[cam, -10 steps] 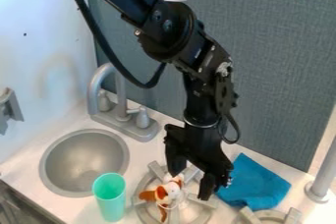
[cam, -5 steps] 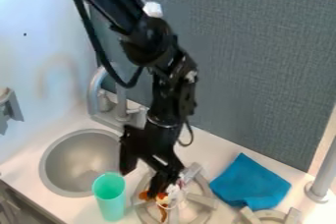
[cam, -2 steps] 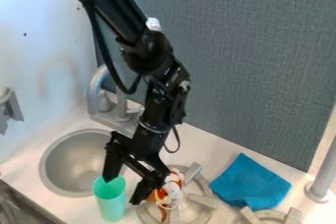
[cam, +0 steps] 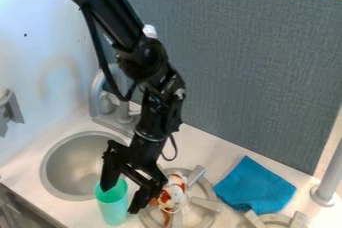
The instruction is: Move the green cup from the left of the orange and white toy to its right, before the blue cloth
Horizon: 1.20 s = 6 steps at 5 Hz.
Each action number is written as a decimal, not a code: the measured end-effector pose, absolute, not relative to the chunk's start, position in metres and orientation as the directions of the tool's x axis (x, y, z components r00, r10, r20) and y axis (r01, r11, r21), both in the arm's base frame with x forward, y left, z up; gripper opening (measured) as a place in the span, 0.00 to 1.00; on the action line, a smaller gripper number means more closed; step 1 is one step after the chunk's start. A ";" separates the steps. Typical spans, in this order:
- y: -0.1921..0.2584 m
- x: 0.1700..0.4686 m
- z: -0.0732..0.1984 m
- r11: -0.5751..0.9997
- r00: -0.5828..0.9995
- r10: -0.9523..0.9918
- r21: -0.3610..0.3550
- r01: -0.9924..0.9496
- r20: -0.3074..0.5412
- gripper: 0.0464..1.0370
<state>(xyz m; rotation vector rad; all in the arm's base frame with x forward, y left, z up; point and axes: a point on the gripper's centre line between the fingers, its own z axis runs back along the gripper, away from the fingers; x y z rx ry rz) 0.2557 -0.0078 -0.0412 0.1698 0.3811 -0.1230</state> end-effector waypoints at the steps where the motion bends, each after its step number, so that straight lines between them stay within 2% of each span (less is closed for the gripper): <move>1: -0.013 0.258 -0.048 0.982 0.930 -0.142 0.071 0.176 -0.339 0.96; 2: -0.013 0.257 -0.054 0.981 0.925 -0.145 0.068 0.180 -0.352 0.96; 3: -0.013 0.262 -0.058 0.979 0.932 -0.160 0.066 0.191 -0.324 0.96; 4: -0.012 0.264 -0.064 0.978 0.933 -0.158 0.078 0.193 -0.324 0.91; 6: -0.011 0.269 -0.068 0.978 0.941 -0.158 0.085 0.192 -0.300 0.33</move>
